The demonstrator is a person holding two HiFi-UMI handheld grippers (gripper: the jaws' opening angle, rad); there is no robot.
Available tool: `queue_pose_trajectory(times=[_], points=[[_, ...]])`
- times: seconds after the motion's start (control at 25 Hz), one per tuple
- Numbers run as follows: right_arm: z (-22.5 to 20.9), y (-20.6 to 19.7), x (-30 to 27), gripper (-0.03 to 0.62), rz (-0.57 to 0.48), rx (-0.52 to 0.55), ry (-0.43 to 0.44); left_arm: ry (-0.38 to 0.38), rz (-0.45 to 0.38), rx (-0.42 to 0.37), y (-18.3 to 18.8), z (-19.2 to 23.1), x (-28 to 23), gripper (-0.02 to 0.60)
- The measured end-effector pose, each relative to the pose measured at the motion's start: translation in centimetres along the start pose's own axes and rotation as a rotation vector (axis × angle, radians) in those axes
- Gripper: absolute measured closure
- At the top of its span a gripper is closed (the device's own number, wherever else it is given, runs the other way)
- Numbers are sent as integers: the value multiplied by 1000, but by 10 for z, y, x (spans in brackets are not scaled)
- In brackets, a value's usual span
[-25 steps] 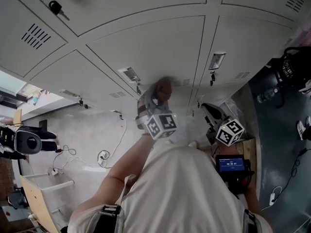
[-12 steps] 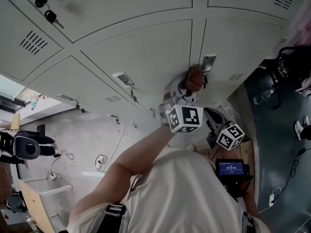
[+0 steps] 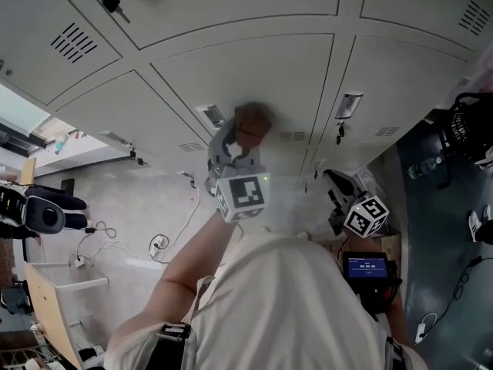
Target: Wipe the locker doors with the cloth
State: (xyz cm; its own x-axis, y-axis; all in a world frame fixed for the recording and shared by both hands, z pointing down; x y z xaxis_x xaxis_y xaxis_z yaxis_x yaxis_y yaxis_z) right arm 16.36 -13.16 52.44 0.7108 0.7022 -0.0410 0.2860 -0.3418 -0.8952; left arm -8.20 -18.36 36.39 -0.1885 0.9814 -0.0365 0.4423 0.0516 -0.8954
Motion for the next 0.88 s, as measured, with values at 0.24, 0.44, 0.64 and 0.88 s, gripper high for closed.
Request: queue_pose_trajectory(times=[0.24,0.44,0.64,0.88], points=[[13,-1,-25,576,35,22,62,171,37,159,-22,75,35,509],[17,-3,-31,576,46,28,73,289,96,202,-47,114,48,509],[20,-5,-24,576,38,25,51,189,-21,164,-7,81,32,509],[14,0,0,576,-8,19,-11,-44,-88,153,32,8,6,509]])
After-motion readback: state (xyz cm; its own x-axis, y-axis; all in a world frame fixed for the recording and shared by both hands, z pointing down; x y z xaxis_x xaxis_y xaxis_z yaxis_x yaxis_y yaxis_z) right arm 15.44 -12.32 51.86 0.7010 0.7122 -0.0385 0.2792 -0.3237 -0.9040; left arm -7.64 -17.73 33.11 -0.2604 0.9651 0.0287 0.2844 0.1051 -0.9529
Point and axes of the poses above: the fingertips, and each gripper's own axes: x backward along the fingers, z to its left, y out of its top, the point moved 6 cm from there along x, backward along the fingers, and after that the axes turned 1 degree about -z, right-handed, at the moved point
